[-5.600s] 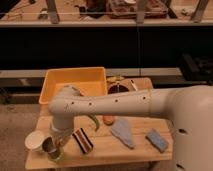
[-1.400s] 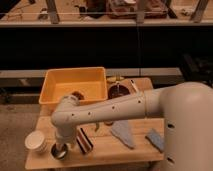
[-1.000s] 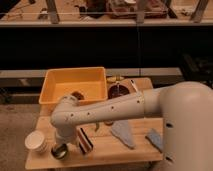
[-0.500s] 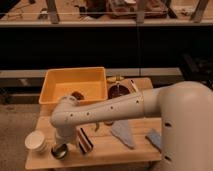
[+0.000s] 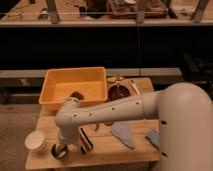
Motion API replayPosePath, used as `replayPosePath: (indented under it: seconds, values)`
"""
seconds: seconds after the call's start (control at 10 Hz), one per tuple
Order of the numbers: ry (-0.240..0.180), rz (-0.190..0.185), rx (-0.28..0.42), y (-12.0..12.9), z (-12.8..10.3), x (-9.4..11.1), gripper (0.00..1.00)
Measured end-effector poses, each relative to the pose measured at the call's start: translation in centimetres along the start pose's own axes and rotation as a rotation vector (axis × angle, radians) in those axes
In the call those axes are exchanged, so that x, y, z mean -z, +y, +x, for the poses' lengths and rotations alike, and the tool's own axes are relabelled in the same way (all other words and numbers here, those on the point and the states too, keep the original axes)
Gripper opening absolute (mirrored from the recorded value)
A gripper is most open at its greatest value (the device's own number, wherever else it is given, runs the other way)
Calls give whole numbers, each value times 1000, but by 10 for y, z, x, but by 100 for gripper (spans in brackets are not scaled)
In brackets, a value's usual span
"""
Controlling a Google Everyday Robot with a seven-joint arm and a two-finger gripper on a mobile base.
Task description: Stack cups into tray
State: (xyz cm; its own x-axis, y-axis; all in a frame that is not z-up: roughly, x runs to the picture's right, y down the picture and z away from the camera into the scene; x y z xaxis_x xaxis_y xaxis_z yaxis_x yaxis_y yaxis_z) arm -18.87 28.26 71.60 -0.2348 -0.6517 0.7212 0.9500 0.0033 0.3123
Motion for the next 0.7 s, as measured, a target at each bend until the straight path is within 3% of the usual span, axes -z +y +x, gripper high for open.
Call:
replayPosePath:
  seconds: [0.1, 0.3, 0.7]
  values:
    - [-6, 5, -3, 2, 1, -3, 61]
    - [-16, 8, -6, 4, 2, -7, 49]
    - [-23, 3, -14, 6, 2, -9, 9]
